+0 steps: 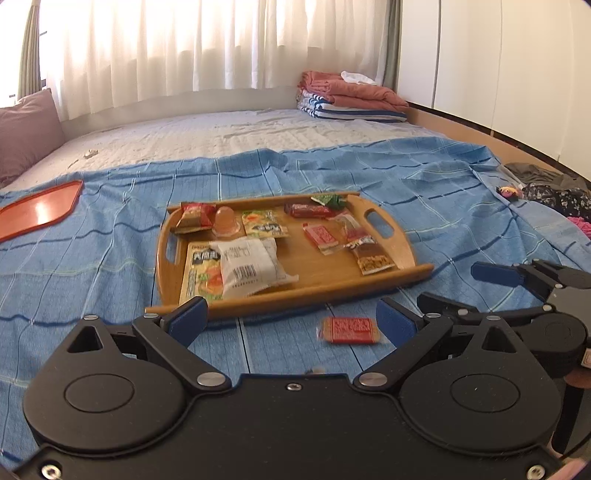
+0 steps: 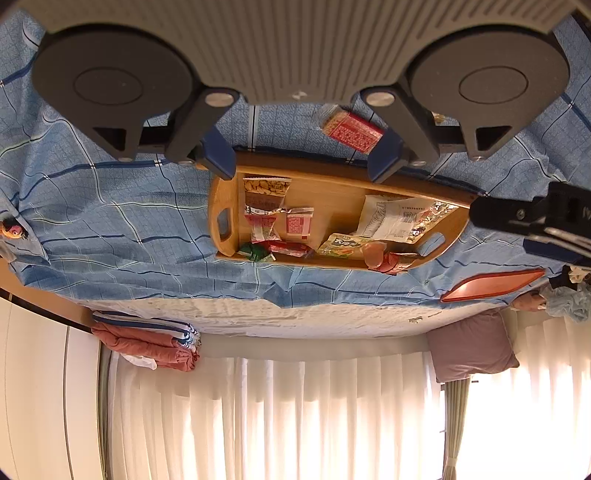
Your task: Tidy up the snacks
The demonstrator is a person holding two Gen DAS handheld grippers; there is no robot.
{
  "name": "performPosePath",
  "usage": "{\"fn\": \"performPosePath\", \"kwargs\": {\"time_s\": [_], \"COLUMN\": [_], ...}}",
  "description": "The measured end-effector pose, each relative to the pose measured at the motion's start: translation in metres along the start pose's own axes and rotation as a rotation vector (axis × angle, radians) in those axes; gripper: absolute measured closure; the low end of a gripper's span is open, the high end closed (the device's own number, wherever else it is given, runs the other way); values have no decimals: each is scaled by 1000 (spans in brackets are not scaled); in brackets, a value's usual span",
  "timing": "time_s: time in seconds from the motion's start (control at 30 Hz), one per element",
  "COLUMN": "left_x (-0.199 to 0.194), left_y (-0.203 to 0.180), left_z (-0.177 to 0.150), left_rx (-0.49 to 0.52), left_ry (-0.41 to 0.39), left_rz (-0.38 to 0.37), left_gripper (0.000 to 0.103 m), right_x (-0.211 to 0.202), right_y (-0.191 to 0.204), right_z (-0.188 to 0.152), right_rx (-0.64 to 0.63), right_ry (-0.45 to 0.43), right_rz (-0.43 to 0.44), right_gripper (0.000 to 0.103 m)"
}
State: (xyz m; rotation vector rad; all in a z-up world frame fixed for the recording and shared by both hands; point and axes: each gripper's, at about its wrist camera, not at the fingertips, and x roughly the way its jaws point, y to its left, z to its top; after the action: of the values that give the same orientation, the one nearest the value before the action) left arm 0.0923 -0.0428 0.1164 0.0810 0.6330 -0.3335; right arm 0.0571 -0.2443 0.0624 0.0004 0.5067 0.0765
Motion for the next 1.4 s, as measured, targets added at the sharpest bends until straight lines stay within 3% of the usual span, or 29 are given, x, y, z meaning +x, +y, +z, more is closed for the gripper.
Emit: {"fn": "performPosePath", "kwargs": {"time_s": [0.37, 0.57, 0.67, 0.73, 0.83, 0.97, 1.07, 1.13, 1.4], "left_x": [7, 19, 26, 30, 37, 47, 55, 57, 55], "left_y": [-3, -18, -24, -29, -32, -32, -29, -28, 11], "left_z": [-53, -72, -80, -85, -89, -91, -94, -96, -96], "left_rx": [-84, -101, -95, -83, -81, -120, -166, -161, -211], "left_ry": [4, -12, 15, 30, 39, 41, 59, 53, 45], "left_rz": [45, 31, -9, -28, -24, -6, -35, -38, 0], "left_gripper": [5, 9, 20, 33, 47, 55, 64, 79, 81], "right_x": [6, 16, 19, 21, 23, 26, 30, 33, 48], "right_y": [-9, -13, -16, -17, -18, -17, -18, -17, -3], "right_z": [-25, -40, -45, -47, -47, -45, -44, -43, -42], "right_rx": [14, 30, 43, 43, 50, 54, 63, 64, 122], "right_ry": [49, 85, 101, 108, 110, 111, 116, 126, 178], "right_rz": [-23, -40, -46, -49, -50, -53, -59, -59, 20], "right_gripper": [16, 16, 16, 16, 16, 16, 15, 15, 14]}}
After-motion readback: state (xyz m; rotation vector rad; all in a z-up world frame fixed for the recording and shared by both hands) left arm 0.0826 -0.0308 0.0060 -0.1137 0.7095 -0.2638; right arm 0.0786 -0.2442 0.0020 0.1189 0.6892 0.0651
